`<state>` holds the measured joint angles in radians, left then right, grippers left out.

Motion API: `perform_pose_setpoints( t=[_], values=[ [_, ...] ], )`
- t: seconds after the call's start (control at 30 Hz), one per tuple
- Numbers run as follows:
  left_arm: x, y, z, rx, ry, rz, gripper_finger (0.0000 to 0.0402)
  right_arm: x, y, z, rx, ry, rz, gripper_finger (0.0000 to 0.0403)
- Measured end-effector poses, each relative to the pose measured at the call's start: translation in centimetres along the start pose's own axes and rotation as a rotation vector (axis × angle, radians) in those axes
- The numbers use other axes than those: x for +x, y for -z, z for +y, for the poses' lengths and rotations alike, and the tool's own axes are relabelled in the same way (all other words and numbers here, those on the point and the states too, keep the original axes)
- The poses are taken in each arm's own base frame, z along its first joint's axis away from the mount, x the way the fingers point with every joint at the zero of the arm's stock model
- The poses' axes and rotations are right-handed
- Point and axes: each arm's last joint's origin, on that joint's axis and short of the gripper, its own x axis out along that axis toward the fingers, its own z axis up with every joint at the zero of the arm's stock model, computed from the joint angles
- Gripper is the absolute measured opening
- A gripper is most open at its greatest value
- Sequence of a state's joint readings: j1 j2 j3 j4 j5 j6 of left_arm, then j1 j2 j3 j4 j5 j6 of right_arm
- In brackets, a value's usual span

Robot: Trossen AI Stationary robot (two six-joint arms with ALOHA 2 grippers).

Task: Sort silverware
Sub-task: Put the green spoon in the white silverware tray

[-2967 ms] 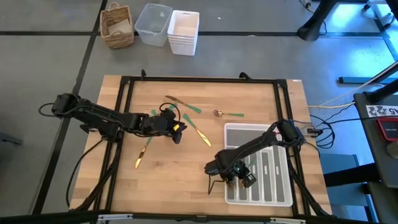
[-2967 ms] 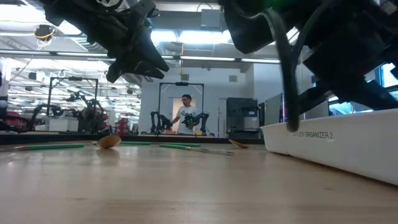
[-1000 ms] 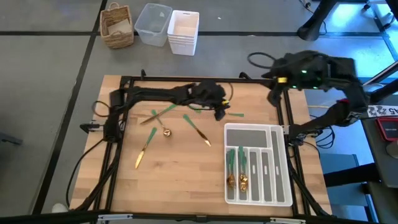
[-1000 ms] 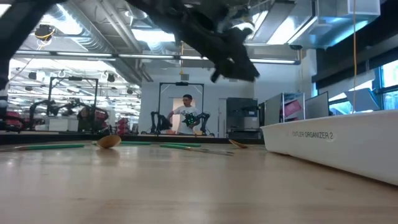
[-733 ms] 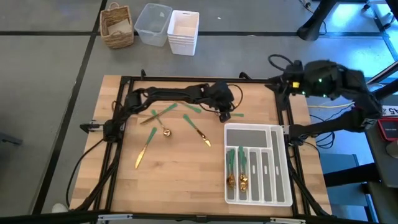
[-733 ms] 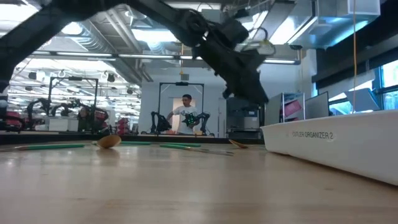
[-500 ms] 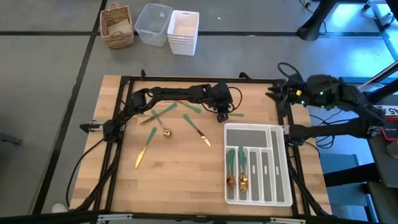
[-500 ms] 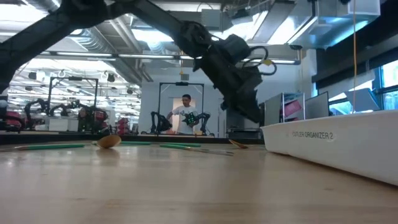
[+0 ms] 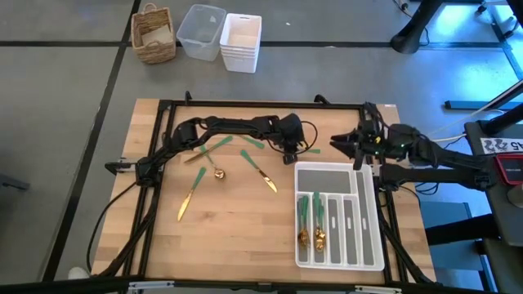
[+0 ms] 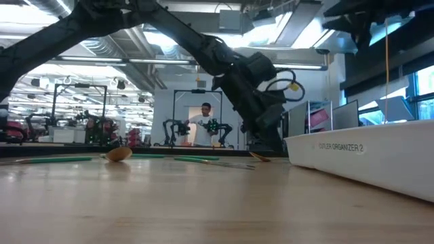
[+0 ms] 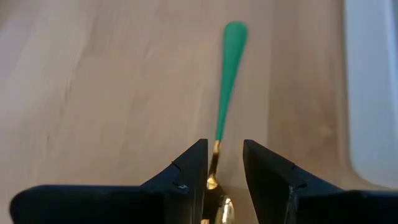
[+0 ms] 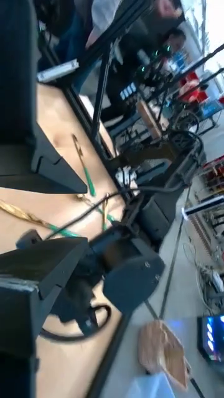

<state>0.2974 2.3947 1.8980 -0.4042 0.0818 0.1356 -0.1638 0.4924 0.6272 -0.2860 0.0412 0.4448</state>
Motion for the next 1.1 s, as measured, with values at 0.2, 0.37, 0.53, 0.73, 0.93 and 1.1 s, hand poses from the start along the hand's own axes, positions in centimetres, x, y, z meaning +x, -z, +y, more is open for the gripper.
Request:
perform_pose_setpoints(
  t=[0.2, 0.37, 0.53, 0.73, 0.93, 1.1],
  values=[
    [1.0, 0.8, 0.2, 0.007, -0.059, 0.036, 0.0095, 0.2, 1.4, -0.6, 0.058, 0.008, 0.033, 0.0124],
    [1.4, 1.1, 0.5, 0.020, -0.079, 0.047, 0.0095, 0.2, 1.4, -0.6, 0.058, 0.009, 0.036, 0.0124],
    [1.6, 1.5, 0.4, 0.019, -0.074, 0.081, 0.0095, 0.2, 1.4, -0.6, 0.058, 0.009, 0.036, 0.0124],
    [1.6, 1.8, -0.3, 0.050, -0.058, 0.128, 0.0065, 0.2, 1.4, -0.6, 0.058, 0.009, 0.036, 0.0124],
    [1.6, 2.0, -0.7, 0.053, -0.033, 0.154, 0.0009, 0.2, 1.4, -0.6, 0.057, 0.009, 0.036, 0.0124],
    [1.5, 2.4, -0.9, -0.019, -0.015, 0.189, 0.0013, 0.2, 1.4, -0.7, 0.056, 0.009, 0.036, 0.0124]
  ],
)
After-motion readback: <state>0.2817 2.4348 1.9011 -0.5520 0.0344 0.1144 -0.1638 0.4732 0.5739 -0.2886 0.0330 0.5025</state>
